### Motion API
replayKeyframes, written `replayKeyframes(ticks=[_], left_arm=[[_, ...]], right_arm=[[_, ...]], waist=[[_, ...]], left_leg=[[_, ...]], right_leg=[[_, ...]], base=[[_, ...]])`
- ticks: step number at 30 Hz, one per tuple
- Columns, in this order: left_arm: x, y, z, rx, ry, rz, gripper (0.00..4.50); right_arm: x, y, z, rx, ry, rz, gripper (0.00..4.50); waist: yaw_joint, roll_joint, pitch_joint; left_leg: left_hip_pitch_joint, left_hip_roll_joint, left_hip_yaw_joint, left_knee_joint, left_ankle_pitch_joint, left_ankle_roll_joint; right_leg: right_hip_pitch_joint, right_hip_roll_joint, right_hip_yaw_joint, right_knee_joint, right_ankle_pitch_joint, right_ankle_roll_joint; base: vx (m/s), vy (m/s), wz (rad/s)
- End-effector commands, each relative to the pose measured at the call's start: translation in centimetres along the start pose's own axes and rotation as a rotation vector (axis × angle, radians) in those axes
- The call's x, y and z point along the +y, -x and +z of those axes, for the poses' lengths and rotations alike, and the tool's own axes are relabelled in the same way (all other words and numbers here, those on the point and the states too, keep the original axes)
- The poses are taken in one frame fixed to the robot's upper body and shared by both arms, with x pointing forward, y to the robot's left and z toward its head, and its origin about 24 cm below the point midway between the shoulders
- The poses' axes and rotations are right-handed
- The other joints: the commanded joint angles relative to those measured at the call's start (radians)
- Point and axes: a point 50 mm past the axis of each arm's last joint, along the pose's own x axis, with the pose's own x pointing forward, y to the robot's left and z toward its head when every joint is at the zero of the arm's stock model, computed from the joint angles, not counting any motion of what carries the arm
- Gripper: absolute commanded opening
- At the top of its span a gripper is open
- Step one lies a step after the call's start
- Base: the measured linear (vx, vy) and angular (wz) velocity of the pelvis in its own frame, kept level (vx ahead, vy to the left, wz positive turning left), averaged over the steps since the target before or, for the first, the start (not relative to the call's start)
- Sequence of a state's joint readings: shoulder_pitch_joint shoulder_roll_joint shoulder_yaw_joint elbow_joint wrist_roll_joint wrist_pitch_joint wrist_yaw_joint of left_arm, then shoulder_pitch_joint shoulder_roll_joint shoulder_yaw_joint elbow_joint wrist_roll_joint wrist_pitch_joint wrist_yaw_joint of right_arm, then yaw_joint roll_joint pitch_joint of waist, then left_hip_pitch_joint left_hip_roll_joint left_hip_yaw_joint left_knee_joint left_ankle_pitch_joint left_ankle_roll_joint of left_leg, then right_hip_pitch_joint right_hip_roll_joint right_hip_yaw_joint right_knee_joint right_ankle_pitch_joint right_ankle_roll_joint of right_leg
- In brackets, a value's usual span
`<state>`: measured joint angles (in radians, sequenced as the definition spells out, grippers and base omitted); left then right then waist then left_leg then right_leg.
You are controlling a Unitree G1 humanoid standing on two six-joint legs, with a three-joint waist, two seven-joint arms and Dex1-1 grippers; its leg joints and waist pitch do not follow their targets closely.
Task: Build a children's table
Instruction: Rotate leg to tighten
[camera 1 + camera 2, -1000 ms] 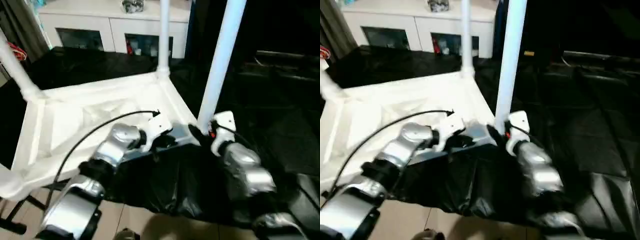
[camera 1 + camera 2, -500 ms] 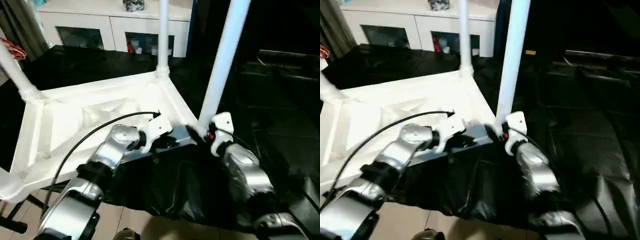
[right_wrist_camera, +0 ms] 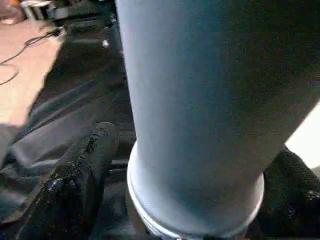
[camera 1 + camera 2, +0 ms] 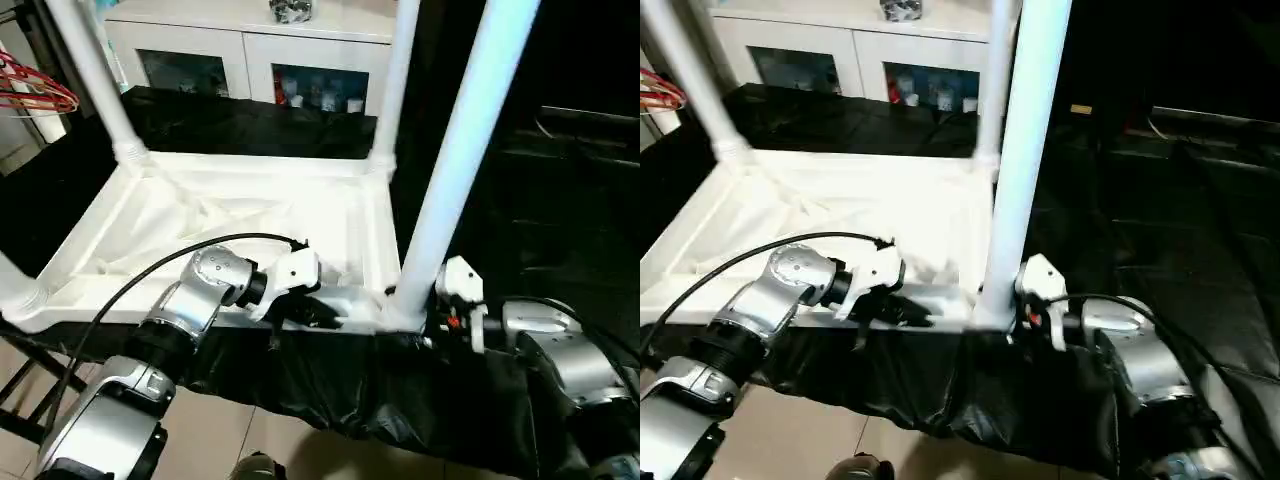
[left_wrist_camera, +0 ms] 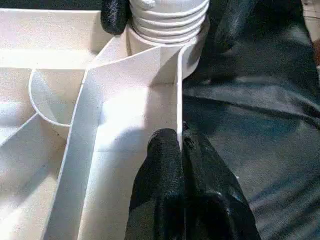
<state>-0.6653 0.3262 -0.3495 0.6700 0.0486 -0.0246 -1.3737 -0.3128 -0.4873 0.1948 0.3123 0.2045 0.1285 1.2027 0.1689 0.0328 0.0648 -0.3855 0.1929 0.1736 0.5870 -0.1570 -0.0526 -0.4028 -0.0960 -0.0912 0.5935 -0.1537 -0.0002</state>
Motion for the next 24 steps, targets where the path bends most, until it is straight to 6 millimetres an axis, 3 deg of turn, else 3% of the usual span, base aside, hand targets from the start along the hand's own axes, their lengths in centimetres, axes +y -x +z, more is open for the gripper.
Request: replayKeyframes(ticks=[1, 12, 16, 17, 18, 23, 24], left_arm=[[0.2, 0.1, 1.8, -0.029, -0.085, -0.034, 0.00], [0.0, 0.3, 1.5, -0.022, -0.090, -0.053, 0.00], [0.1, 0.2, 1.6, -0.043, -0.079, -0.024, 0.00], [0.2, 0.1, 1.7, -0.050, -0.077, -0.009, 0.00], [0.2, 0.1, 1.7, -0.050, -0.077, -0.009, 0.00], [1.4, -0.8, 2.3, -0.071, -0.033, 0.136, 0.00], [1.9, -1.4, 2.7, -0.079, -0.012, 0.192, 0.00]], right_arm=[[1.3, -0.9, 0.2, 0.010, 0.001, 0.129, 3.78], [1.9, -1.0, 0.2, 0.007, -0.020, 0.155, 2.97], [2.1, -1.2, 0.2, -0.015, -0.040, 0.140, 2.76], [2.1, -1.3, 0.1, -0.025, -0.046, 0.124, 2.76], [2.1, -1.3, 0.1, -0.025, -0.046, 0.124, 2.75], [0.3, -2.7, -0.4, -0.060, -0.075, -0.145, 2.72], [-0.6, -3.4, -0.6, -0.073, -0.109, -0.274, 2.72]], waist=[[0.000, -0.008, -0.072], [0.006, -0.005, -0.078], [0.009, -0.005, -0.077], [0.008, -0.011, -0.076], [0.011, -0.008, -0.076], [0.002, -0.011, -0.072], [-0.013, -0.011, -0.067]], left_leg=[[0.024, 0.047, -0.015, -0.081, -0.369, 0.018], [0.024, 0.048, -0.014, -0.078, -0.346, 0.012], [0.024, 0.048, -0.014, -0.078, -0.350, 0.011], [0.024, 0.048, -0.014, -0.079, -0.353, 0.012], [0.026, 0.047, -0.014, -0.078, -0.356, 0.011], [0.026, 0.043, -0.018, -0.080, -0.381, -0.012], [0.029, 0.037, -0.020, -0.078, -0.408, -0.027]], right_leg=[[0.039, -0.070, 0.049, -0.084, -0.427, -0.184], [0.040, -0.070, 0.050, -0.075, -0.352, -0.210], [0.042, -0.070, 0.049, -0.076, -0.362, -0.208], [0.041, -0.070, 0.049, -0.077, -0.369, -0.205], [0.040, -0.072, 0.049, -0.078, -0.385, -0.201], [0.037, -0.075, 0.046, -0.086, -0.458, -0.178], [0.031, -0.076, 0.040, -0.095, -0.530, -0.158]], base=[[0.000, 0.000, 0.00], [0.000, 0.000, 0.00], [0.000, 0.000, 0.00], [0.000, 0.000, 0.00], [0.000, 0.000, 0.00], [0.000, 0.000, 0.00], [0.000, 0.000, 0.00]])
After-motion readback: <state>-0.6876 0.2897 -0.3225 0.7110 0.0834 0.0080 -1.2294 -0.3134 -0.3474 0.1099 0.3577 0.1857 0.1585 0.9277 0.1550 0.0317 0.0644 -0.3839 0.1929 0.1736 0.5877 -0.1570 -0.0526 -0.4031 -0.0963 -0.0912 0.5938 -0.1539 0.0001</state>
